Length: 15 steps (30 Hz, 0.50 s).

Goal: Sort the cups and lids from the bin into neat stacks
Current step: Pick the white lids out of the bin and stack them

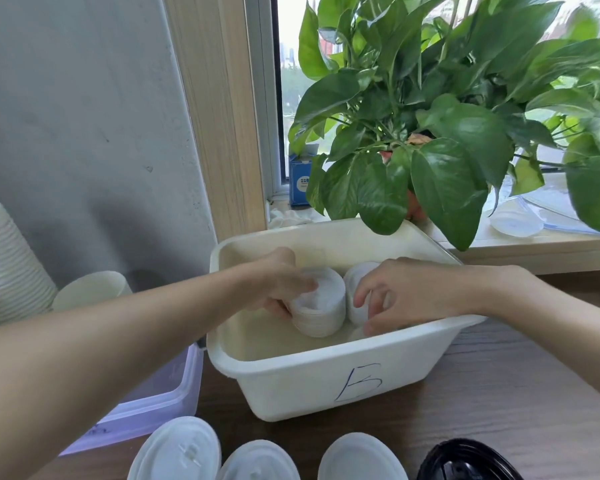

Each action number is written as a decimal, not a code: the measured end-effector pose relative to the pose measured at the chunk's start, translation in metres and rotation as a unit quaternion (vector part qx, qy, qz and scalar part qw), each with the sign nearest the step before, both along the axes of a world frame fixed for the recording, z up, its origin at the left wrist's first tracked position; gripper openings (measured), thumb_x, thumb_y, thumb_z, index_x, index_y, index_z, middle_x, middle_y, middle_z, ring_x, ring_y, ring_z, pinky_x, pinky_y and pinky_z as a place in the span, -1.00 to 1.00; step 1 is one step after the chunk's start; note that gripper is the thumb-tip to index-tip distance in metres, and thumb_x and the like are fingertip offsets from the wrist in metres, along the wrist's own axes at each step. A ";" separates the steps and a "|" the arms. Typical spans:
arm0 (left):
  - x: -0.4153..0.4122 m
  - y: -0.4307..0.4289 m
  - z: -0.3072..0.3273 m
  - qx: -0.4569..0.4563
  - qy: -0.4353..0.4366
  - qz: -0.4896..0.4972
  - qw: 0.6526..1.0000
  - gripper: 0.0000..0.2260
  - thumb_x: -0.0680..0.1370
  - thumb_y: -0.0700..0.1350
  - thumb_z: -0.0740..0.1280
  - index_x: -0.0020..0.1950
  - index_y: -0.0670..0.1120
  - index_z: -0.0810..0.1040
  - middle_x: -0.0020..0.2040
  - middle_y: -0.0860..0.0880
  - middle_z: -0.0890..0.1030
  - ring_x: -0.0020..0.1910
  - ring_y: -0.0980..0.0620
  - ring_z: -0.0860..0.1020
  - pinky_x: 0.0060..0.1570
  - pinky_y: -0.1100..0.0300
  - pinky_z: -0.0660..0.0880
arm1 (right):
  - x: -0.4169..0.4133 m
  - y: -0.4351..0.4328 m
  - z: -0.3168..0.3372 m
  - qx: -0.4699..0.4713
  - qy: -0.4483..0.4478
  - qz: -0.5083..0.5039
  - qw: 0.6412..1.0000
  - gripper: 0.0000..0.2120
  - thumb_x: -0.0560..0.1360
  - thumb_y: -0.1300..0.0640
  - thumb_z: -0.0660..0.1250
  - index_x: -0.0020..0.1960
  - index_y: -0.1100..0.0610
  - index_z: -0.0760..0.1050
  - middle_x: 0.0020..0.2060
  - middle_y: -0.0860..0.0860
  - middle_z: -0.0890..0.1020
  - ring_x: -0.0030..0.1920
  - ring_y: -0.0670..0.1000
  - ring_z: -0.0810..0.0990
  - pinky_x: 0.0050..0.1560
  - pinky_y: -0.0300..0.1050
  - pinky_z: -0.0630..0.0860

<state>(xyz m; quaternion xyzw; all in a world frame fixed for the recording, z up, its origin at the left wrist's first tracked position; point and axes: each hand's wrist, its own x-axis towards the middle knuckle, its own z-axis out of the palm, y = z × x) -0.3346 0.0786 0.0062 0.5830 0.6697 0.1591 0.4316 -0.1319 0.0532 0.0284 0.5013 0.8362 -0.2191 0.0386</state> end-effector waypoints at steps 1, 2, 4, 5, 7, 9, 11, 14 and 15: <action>0.001 -0.002 0.001 0.012 0.018 -0.009 1.000 -0.77 0.60 -0.08 0.38 0.00 -0.22 0.44 -0.08 -0.15 0.50 -0.12 -0.12 0.60 -0.06 0.00 0.67 | -0.001 0.000 0.000 -0.004 0.003 0.010 1.000 -0.70 0.40 -0.15 0.44 0.10 -0.17 0.53 -0.07 -0.24 0.65 -0.15 -0.37 0.55 -0.14 -0.45 0.43; 0.001 -0.004 0.004 0.024 0.043 -0.022 0.999 -0.75 0.59 -0.03 0.38 -0.07 -0.19 0.43 -0.13 -0.13 0.50 -0.15 -0.12 0.61 -0.07 0.02 0.67 | -0.002 0.001 0.000 -0.007 0.001 0.022 1.000 -0.69 0.42 -0.11 0.44 0.14 -0.16 0.53 -0.01 -0.23 0.64 -0.17 -0.42 0.52 -0.18 -0.52 0.38; -0.001 -0.011 0.012 0.073 0.146 -0.074 0.984 -0.71 0.58 0.06 0.37 -0.08 -0.16 0.44 -0.15 -0.11 0.54 -0.18 -0.10 0.64 -0.16 0.07 0.63 | -0.005 0.000 0.001 -0.021 -0.004 0.045 0.999 -0.66 0.47 0.01 0.42 0.23 -0.05 0.52 0.10 -0.22 0.61 -0.22 -0.53 0.46 -0.23 -0.60 0.31; -0.003 -0.014 0.015 0.119 0.217 -0.106 0.963 -0.70 0.57 0.09 0.35 0.01 -0.15 0.46 -0.07 -0.10 0.57 -0.16 -0.07 0.61 -0.17 0.08 0.58 | -0.006 0.000 0.001 -0.034 -0.003 0.049 0.998 -0.64 0.50 0.09 0.40 0.28 0.00 0.50 0.07 -0.27 0.61 -0.27 -0.57 0.42 -0.25 -0.62 0.29; -0.007 -0.020 0.021 0.231 0.313 -0.158 0.908 -0.62 0.57 0.12 0.33 0.23 -0.12 0.44 0.12 -0.07 0.56 -0.01 -0.05 0.53 -0.07 0.07 0.50 | -0.007 0.004 0.002 -0.058 -0.023 0.053 0.997 -0.60 0.52 0.24 0.35 0.34 0.07 0.46 -0.24 -0.44 0.58 -0.38 -0.58 0.37 -0.31 -0.62 0.28; -0.013 -0.024 0.024 0.303 0.330 -0.193 0.873 -0.53 0.55 0.16 0.32 0.37 -0.03 0.37 0.27 -0.03 0.43 0.18 -0.04 0.45 0.02 0.07 0.45 | -0.011 0.007 0.001 -0.057 -0.071 0.072 0.993 -0.55 0.51 0.31 0.31 0.38 0.09 0.42 -0.19 -0.40 0.58 -0.37 -0.60 0.35 -0.28 -0.64 0.26; -0.021 -0.025 0.024 0.351 0.349 -0.216 0.842 -0.42 0.51 0.25 0.31 0.46 0.08 0.29 0.39 -0.03 0.29 0.36 -0.06 0.30 0.21 0.04 0.36 | -0.016 0.008 -0.004 -0.046 -0.108 0.099 0.988 -0.50 0.49 0.31 0.31 0.40 0.02 0.41 0.20 -0.18 0.55 -0.14 -0.56 0.39 -0.14 -0.62 0.23; -0.027 -0.021 0.020 0.336 0.368 -0.240 0.833 -0.31 0.46 0.38 0.25 0.53 0.20 0.16 0.58 -0.04 0.13 0.55 -0.09 0.12 0.48 -0.08 0.10 | -0.019 0.011 -0.010 -0.049 -0.131 0.113 0.984 -0.44 0.47 0.28 0.32 0.42 -0.05 0.37 0.35 -0.15 0.44 0.28 -0.22 0.39 0.07 -0.45 0.21; -0.027 -0.020 0.019 0.325 0.359 -0.243 0.841 -0.29 0.46 0.39 0.23 0.54 0.21 0.14 0.59 -0.03 0.11 0.56 -0.08 0.11 0.50 -0.11 0.07 | -0.020 0.011 -0.010 -0.054 -0.133 0.114 0.983 -0.43 0.47 0.29 0.32 0.43 -0.04 0.36 0.37 -0.14 0.43 0.31 -0.19 0.37 0.10 -0.43 0.20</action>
